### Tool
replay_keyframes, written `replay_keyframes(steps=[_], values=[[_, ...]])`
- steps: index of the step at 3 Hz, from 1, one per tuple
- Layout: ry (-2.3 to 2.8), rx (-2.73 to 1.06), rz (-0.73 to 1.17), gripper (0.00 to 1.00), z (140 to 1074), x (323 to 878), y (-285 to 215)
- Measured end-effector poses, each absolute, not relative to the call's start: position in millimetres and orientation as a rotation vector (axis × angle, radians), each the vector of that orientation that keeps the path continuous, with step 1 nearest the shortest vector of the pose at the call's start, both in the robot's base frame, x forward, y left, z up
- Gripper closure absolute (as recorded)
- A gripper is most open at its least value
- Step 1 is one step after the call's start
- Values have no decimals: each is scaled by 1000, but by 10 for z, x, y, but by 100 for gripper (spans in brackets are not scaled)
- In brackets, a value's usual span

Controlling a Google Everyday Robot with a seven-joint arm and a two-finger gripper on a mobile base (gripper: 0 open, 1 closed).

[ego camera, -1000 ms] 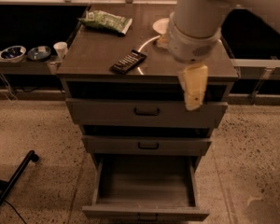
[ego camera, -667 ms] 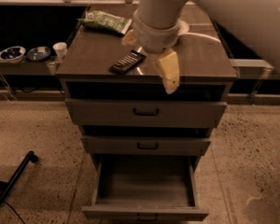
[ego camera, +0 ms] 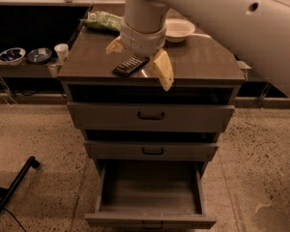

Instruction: Place rxbar chocolate into bottom drawer

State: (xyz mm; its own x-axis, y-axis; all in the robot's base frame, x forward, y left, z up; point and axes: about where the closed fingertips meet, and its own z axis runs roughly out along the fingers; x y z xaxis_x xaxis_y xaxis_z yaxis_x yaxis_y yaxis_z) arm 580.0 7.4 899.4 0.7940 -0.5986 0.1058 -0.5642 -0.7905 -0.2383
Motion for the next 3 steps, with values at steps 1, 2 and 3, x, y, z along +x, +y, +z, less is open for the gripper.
replay_keyframes(steps=[1,2,3], values=[[917,-2838,-294,0,8960,5962,63],[902,-2892,-354,0,8879,6380,-15],[852,-2892,-396,0,8797,6768,-6]])
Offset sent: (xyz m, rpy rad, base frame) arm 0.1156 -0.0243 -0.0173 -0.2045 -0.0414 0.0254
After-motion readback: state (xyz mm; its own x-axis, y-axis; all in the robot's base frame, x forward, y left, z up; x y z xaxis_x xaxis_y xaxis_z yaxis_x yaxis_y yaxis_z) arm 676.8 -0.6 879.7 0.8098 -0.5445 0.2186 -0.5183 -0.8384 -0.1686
